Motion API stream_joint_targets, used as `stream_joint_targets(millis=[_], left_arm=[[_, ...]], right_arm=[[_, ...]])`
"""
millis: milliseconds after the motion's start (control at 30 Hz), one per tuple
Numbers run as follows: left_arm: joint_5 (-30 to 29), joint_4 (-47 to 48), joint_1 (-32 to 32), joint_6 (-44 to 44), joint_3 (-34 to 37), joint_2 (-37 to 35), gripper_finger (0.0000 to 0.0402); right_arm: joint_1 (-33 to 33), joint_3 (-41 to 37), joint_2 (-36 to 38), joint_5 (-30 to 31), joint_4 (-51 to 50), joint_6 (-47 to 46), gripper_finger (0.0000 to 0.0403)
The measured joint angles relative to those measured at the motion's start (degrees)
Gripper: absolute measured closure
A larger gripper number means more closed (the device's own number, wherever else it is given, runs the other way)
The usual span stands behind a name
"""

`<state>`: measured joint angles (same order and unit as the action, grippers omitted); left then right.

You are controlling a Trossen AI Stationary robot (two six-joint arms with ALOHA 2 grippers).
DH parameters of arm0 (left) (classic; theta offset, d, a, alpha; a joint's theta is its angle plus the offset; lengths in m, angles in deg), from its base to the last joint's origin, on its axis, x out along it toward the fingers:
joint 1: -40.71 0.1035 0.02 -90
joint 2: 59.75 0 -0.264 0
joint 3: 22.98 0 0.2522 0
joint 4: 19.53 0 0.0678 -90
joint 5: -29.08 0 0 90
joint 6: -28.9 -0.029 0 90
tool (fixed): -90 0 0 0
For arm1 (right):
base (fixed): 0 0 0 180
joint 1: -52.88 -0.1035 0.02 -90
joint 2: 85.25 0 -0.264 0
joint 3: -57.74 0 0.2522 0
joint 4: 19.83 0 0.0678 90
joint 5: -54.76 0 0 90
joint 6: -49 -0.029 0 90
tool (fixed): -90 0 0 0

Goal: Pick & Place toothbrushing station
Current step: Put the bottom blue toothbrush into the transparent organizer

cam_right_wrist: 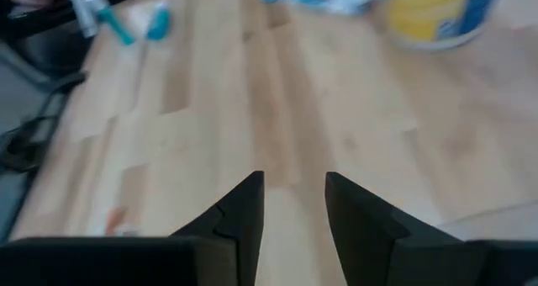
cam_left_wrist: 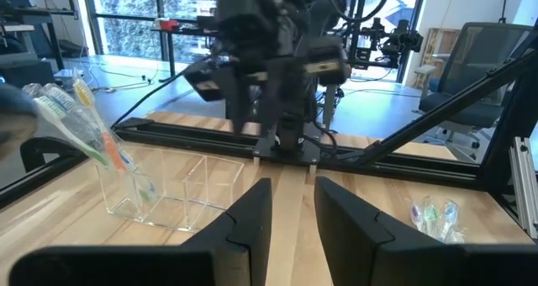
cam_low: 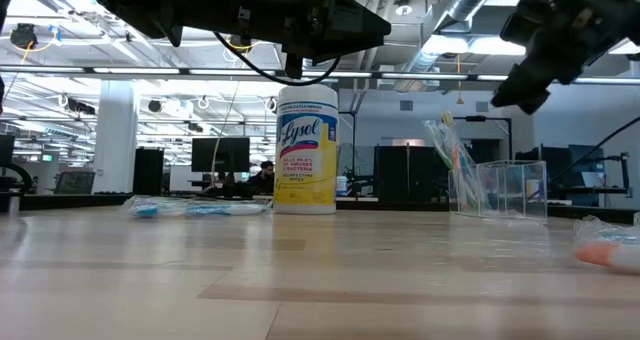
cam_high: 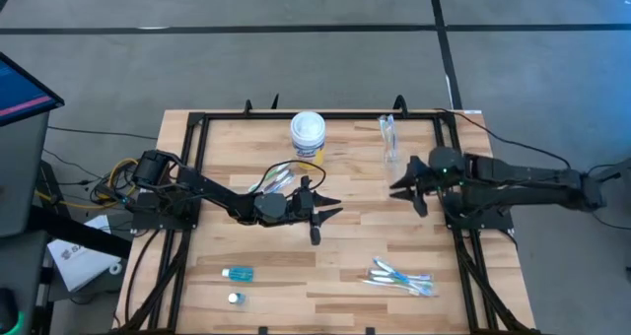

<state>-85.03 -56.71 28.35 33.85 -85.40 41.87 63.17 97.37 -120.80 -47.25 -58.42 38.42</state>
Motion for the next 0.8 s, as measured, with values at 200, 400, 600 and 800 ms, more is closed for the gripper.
stream_joint_targets(millis=[200, 400, 600, 800], left_arm=[[0.0, 0.0, 0.0, 0.0, 0.0, 0.0, 0.0314], [0.0, 0.0, 0.0, 0.0, 0.0, 0.0, 0.0314], [0.0, 0.0, 0.0, 0.0, 0.0, 0.0, 0.0314], [0.0, 0.0, 0.0, 0.0, 0.0, 0.0, 0.0314]], right_arm=[[-10.0, 0.0, -0.6, 0.0, -3.0, -7.7, 0.0284], [-18.5, 0.0, -4.0, 0.1, -3.5, -15.8, 0.0285], [-25.9, 0.0, -8.9, 0.0, -3.5, -24.0, 0.0285], [-33.1, 0.0, -12.7, -1.0, -3.7, -32.5, 0.0285]])
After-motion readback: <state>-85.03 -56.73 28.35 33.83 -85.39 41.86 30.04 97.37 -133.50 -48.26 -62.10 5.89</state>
